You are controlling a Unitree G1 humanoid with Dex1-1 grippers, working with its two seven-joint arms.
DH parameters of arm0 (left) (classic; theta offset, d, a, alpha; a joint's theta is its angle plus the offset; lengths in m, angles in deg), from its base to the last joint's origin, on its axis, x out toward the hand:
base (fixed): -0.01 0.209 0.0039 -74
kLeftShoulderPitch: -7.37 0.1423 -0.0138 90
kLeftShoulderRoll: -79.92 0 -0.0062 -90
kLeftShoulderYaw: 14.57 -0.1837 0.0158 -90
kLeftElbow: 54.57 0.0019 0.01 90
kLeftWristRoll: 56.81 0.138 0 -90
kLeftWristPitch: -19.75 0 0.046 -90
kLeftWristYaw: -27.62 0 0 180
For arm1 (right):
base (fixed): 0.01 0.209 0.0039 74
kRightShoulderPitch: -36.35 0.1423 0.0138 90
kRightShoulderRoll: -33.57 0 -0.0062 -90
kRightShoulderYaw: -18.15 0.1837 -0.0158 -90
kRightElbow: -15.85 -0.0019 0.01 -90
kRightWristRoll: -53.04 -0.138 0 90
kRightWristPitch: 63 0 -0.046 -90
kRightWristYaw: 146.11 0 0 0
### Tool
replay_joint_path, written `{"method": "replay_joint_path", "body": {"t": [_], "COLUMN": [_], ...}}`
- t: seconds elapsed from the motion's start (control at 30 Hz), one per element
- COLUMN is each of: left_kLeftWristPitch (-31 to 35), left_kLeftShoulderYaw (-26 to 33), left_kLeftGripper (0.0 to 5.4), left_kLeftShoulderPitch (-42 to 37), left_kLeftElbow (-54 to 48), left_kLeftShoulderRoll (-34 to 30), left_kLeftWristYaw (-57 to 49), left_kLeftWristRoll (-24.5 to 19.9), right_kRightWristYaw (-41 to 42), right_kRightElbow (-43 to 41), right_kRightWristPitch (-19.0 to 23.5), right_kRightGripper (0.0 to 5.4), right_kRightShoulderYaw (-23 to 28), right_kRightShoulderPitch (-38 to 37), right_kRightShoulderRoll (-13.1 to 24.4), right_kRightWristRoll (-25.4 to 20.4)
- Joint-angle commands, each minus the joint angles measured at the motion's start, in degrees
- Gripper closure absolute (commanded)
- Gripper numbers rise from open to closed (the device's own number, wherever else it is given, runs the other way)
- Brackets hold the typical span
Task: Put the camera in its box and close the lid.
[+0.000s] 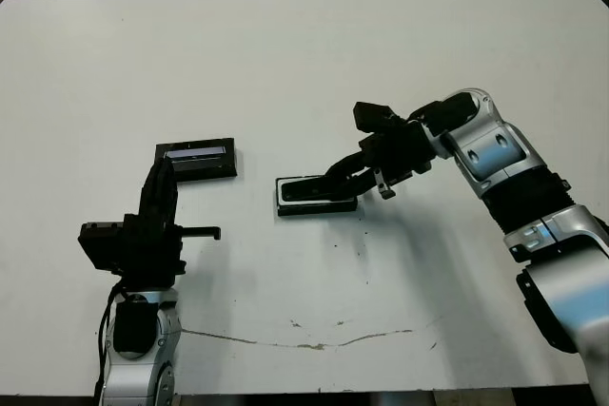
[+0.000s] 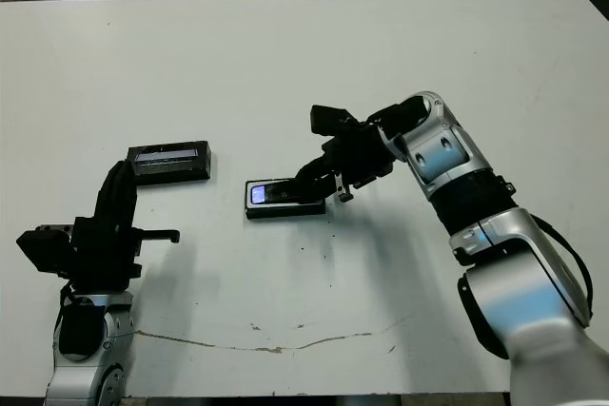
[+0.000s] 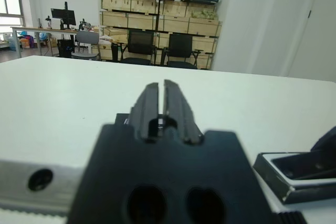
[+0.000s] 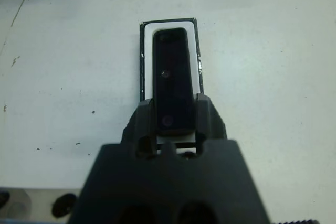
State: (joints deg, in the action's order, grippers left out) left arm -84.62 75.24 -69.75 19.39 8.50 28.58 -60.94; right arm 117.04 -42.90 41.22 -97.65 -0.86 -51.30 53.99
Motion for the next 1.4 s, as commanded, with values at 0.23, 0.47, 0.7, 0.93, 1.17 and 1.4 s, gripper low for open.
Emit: {"method": "replay_joint_path", "body": {"t": [0.23, 0.47, 0.7, 0.93, 1.17, 1.4], "left_kLeftWristPitch": [-0.16, 0.49, -0.30, -0.02, 0.72, 12.04], "left_kLeftShoulderYaw": [-0.02, -0.12, -0.19, -0.17, 1.80, 11.68], "left_kLeftGripper": [5.40, 5.40, 5.40, 5.40, 5.40, 5.40], "left_kLeftShoulderPitch": [0.79, 0.84, 0.44, 0.32, -1.11, -10.69], "left_kLeftElbow": [0.93, 0.52, 1.23, 1.18, 0.20, -3.49], "left_kLeftShoulderRoll": [-0.16, -0.29, -0.46, -0.21, -2.25, -17.85], "left_kLeftWristYaw": [0.13, -0.04, 0.30, 0.02, 0.46, 8.25], "left_kLeftWristRoll": [0.22, 0.70, 0.75, 1.20, 1.38, -2.45], "right_kRightWristYaw": [1.45, 4.36, 4.61, -7.69, -35.98, -37.55], "right_kRightElbow": [-1.22, -4.95, -8.21, -17.03, -38.75, -47.36], "right_kRightWristPitch": [-9.40, -9.58, -6.54, 6.70, 9.98, 3.82], "right_kRightGripper": [3.15, 1.91, 0.74, 0.01, 0.66, 1.94], "right_kRightShoulderYaw": [4.20, 7.59, 10.93, 17.32, 27.03, 30.07], "right_kRightShoulderPitch": [1.43, 1.92, 2.21, -2.62, -23.40, -39.11], "right_kRightShoulderRoll": [3.55, 6.52, 8.99, 8.55, -0.29, 1.45], "right_kRightWristRoll": [-1.02, -4.45, -8.12, -11.94, -14.47, -18.20]}}
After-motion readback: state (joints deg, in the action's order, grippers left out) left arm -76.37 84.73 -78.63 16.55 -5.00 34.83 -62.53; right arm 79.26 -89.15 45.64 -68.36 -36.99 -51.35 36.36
